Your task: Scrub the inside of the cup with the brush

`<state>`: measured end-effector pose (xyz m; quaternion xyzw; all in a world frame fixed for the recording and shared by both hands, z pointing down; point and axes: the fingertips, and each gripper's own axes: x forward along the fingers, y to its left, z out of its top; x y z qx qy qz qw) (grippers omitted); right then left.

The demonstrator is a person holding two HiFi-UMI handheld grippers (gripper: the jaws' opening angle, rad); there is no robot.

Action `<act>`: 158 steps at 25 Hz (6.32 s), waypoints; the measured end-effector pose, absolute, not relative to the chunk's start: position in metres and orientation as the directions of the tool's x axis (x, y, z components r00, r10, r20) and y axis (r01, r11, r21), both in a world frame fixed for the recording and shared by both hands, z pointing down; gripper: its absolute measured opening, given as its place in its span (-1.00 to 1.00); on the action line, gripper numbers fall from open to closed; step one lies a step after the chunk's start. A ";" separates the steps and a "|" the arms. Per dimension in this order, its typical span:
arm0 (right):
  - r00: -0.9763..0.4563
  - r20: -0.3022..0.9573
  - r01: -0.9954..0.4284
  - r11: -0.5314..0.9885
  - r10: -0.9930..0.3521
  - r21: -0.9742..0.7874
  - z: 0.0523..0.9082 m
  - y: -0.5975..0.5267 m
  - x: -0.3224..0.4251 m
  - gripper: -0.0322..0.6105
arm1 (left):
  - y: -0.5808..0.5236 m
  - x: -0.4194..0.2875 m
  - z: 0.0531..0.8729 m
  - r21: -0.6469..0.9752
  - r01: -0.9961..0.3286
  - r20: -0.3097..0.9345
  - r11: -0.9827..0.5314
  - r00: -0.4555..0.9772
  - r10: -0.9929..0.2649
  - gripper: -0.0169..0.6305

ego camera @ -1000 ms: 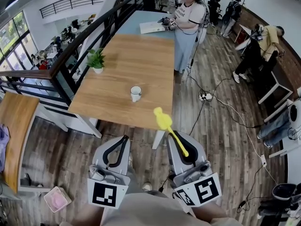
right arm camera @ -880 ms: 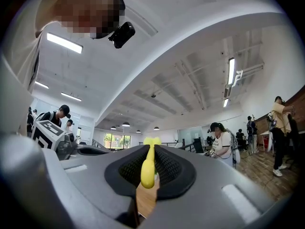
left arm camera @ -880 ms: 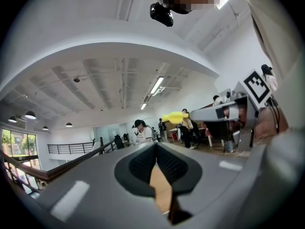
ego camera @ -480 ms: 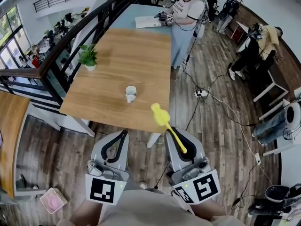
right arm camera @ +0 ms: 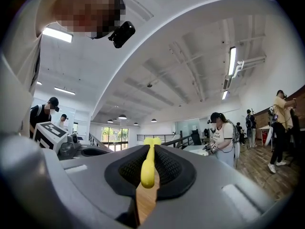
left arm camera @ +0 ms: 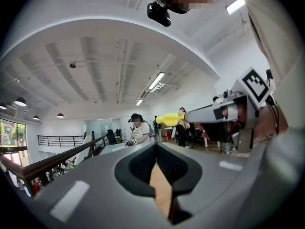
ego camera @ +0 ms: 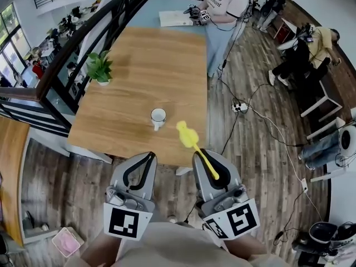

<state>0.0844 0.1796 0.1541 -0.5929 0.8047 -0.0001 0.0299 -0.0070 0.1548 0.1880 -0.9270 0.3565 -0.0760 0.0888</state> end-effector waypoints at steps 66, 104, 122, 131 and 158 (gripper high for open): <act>-0.357 0.405 -0.933 0.345 -0.842 -0.106 0.413 -0.111 0.099 -0.80 | -0.099 0.031 0.532 -0.006 -0.651 0.622 -0.759 0.591 -0.513 -0.53; -0.457 0.574 -0.888 0.385 -0.679 -0.251 0.506 -0.122 0.089 -0.80 | -0.105 0.060 0.578 0.020 -0.718 0.646 -0.695 0.540 -0.540 -0.65; -0.401 0.875 -0.586 0.810 -0.272 -0.017 0.514 -0.124 0.083 -0.80 | -0.105 0.024 0.580 0.082 -0.548 0.657 -0.833 0.658 -0.368 -0.78; -0.316 0.946 -0.341 0.939 -0.078 -0.036 0.532 -0.115 0.043 -0.80 | -0.104 0.011 0.580 0.080 -0.508 0.677 -0.857 0.659 -0.327 -0.78; -0.202 0.965 -0.400 0.913 -0.169 0.076 0.565 -0.150 0.042 -0.81 | -0.113 -0.003 0.584 0.103 -0.459 0.667 -0.882 0.690 -0.281 -0.78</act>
